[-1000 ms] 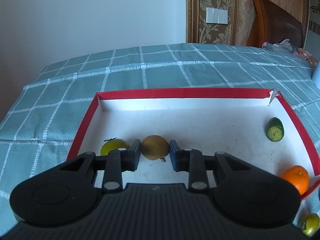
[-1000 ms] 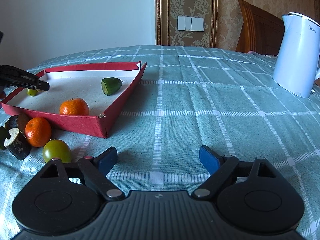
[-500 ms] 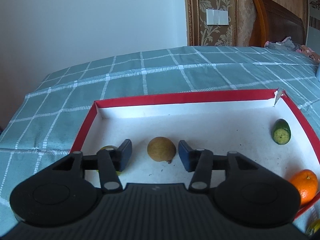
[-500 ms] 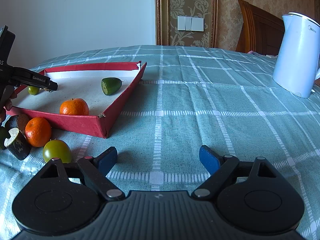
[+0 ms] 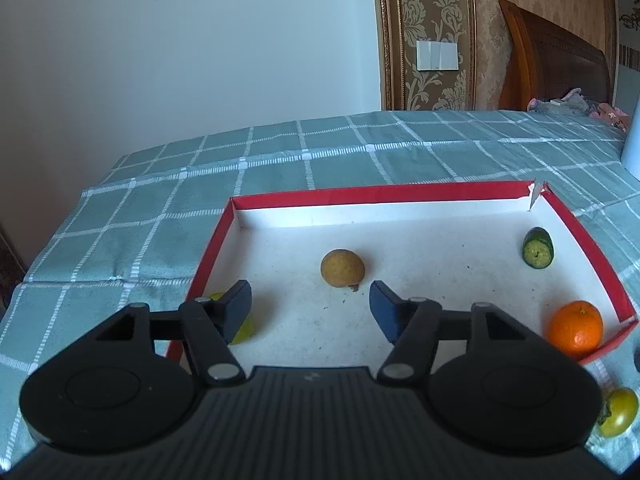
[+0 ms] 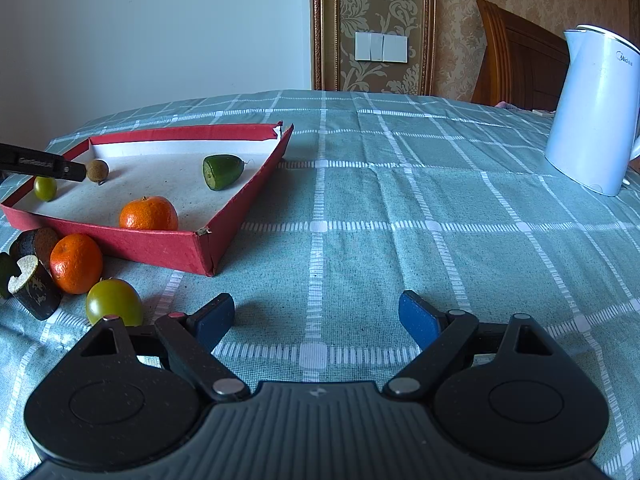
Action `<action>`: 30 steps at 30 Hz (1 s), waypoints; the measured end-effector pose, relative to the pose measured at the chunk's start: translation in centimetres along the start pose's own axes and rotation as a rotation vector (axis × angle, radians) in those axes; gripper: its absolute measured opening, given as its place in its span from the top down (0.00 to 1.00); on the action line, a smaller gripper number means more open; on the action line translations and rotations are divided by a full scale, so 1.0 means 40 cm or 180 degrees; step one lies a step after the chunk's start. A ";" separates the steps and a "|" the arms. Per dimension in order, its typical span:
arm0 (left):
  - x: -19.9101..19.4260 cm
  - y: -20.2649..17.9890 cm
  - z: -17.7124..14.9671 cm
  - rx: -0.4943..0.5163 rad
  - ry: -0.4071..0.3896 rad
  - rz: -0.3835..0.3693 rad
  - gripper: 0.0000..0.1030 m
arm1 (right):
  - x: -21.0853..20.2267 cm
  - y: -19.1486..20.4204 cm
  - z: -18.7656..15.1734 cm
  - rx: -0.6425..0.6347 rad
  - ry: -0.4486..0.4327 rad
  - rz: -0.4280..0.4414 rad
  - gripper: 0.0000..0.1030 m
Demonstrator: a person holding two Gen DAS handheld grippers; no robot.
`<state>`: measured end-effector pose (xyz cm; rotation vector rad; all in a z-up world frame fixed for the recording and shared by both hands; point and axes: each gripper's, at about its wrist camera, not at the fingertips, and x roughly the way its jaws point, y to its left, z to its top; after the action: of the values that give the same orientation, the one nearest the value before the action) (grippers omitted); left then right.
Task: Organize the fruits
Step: 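Withdraw the left gripper from the tray, then reach to the dark green tomato and close the right gripper on it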
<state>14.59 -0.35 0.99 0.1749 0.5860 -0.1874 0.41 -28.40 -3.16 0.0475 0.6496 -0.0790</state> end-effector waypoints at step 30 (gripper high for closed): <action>-0.120 0.176 -0.219 -0.0536 0.0117 0.0271 0.20 | -0.131 0.121 -0.044 -0.0535 -0.0407 0.0601 0.13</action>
<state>7.60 8.96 -2.74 0.0399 0.6269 -0.0518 -4.37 -23.13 -1.30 -0.0579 0.5195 0.1536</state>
